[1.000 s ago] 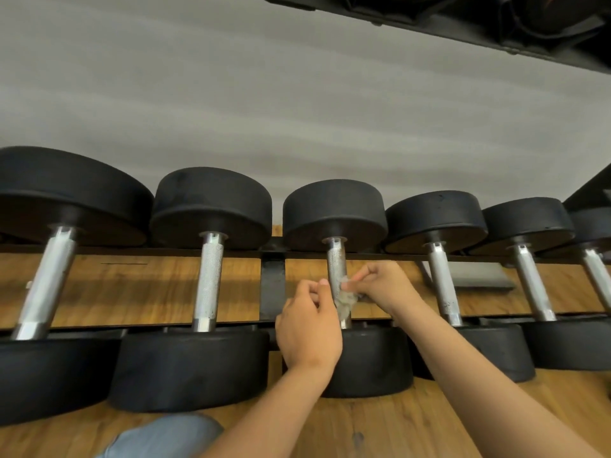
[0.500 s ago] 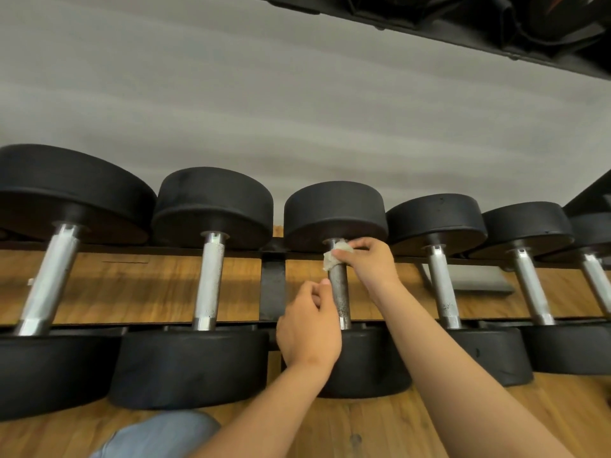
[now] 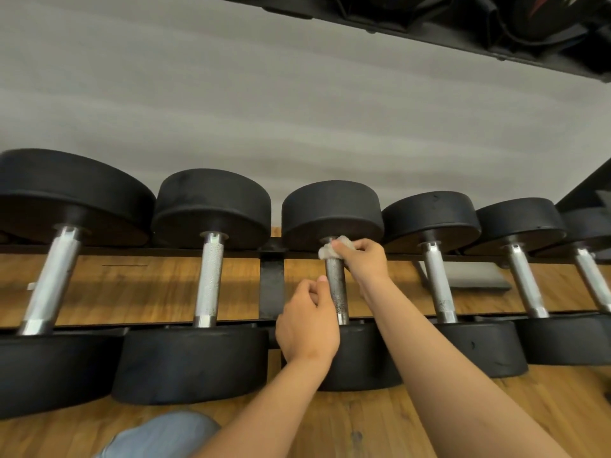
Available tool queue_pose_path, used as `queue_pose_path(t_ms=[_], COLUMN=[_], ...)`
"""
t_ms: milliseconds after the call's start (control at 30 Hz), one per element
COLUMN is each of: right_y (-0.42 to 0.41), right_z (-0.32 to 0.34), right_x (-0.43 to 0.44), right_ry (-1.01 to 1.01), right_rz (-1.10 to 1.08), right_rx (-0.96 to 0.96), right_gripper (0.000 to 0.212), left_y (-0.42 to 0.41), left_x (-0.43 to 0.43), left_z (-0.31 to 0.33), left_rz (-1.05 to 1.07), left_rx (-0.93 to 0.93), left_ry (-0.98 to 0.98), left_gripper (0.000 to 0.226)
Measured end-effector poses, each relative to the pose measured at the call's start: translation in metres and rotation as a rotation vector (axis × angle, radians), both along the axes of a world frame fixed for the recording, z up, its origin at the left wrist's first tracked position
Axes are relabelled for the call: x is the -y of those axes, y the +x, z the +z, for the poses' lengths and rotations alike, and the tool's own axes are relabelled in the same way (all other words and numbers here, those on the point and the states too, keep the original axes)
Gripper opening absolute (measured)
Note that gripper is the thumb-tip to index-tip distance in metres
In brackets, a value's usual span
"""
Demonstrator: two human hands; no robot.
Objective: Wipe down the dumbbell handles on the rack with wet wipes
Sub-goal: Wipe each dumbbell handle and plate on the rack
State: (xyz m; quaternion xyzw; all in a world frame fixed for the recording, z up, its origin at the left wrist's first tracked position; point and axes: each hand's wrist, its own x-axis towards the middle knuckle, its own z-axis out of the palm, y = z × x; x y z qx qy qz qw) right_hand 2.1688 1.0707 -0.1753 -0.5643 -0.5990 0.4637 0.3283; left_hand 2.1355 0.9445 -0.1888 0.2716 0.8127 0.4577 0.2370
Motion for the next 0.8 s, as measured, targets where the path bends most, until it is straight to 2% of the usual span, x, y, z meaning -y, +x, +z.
queue_pose_path(t_ms=[133, 267, 500, 567, 667, 733, 800], right_y=[0.013, 0.036, 0.052, 0.057, 0.067, 0.062, 0.046], right_z=[0.009, 0.013, 0.022, 0.031, 0.056, 0.074, 0.086], right_x=[0.000, 0.017, 0.031, 0.031, 0.030, 0.024, 0.012], right_ry=[0.031, 0.001, -0.060, 0.025, 0.327, 0.514, 0.616], right_rz=[0.166, 0.319, 0.553, 0.518, 0.216, 0.027, -0.016], right_rx=[0.188, 0.374, 0.668, 0.605, 0.281, 0.131, 0.067], right_gripper=[0.017, 0.029, 0.027, 0.022, 0.011, 0.018, 0.030], left_y=[0.000, 0.000, -0.002, -0.003, -0.002, -0.002, -0.001], left_x=[0.001, 0.002, -0.001, -0.001, -0.001, -0.001, -0.001], left_z=[0.001, 0.002, -0.002, -0.002, -0.001, -0.002, -0.002], left_rz=[-0.020, -0.036, -0.008, -0.013, -0.024, -0.033, -0.035], left_rx=[0.011, 0.004, -0.033, -0.057, -0.102, -0.111, -0.105], left_ry=[-0.003, 0.008, 0.005, 0.008, 0.013, 0.017, 0.019], left_gripper=[0.038, 0.037, 0.036, 0.032, 0.025, 0.023, 0.022])
